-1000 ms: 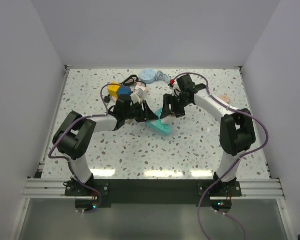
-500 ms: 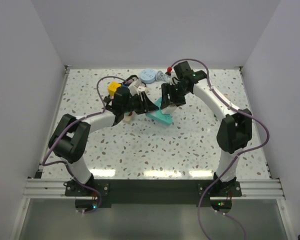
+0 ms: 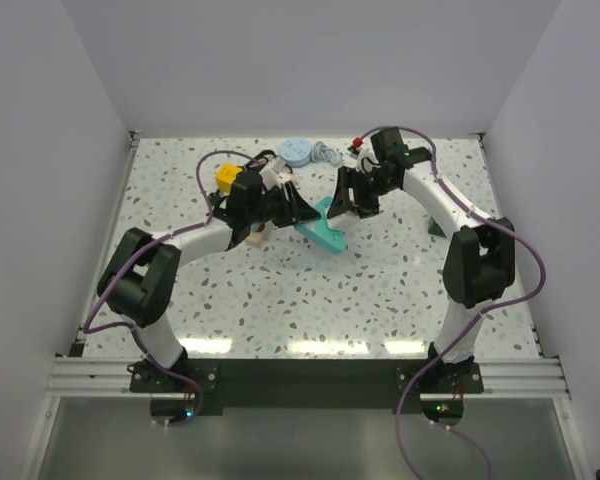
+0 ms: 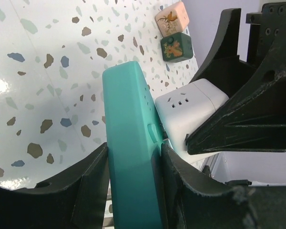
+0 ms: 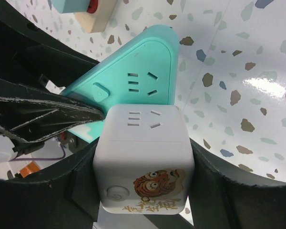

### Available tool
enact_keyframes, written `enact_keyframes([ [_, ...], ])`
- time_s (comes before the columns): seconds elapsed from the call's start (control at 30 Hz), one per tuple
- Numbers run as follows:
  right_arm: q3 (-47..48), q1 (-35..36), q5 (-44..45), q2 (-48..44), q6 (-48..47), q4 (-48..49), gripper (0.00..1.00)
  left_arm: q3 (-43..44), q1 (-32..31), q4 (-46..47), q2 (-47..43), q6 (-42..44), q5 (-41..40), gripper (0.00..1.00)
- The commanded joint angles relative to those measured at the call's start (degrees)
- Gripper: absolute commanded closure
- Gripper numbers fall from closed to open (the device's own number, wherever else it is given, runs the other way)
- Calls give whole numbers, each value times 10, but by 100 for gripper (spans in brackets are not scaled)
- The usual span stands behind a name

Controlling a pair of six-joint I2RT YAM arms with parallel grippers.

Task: Pull the plug off the socket

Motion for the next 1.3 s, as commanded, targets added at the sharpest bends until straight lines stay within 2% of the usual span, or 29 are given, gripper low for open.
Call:
enact_keyframes([
  [0.0,27,-41,-55,-43,24,44,100,-26,12,-79,-4,44,-27,100],
  [0.13,56,-5,36,-25,21,6,100,-26,12,-73,-3,37,-25,100],
  [0.23,84,67,130,-14,15,-16,100,-15,12,-70,5,33,-21,100],
  [0.27,95,95,143,-10,18,-23,100,-8,12,-71,11,33,-20,100],
  [0.4,100,121,185,-9,32,-23,100,3,12,-77,13,32,-20,100],
  [0.5,100,110,190,-16,11,-37,100,1,12,-82,9,36,-23,100],
  [0.63,87,45,124,-38,-7,-43,100,-9,13,-83,1,36,-27,100],
  [0.77,48,-30,16,-45,0,-22,100,-19,14,-77,-3,33,-27,100],
  [0.9,26,-40,-38,-34,17,1,100,-23,17,-74,-5,32,-21,100],
  [0.97,22,-40,-32,-30,21,2,100,-23,18,-73,-8,33,-21,100],
  [1.13,35,-37,84,-47,5,-19,100,-21,23,-76,-11,33,-22,100],
  [1.27,56,-9,142,-50,-15,-50,100,-13,23,-67,5,26,-13,100],
])
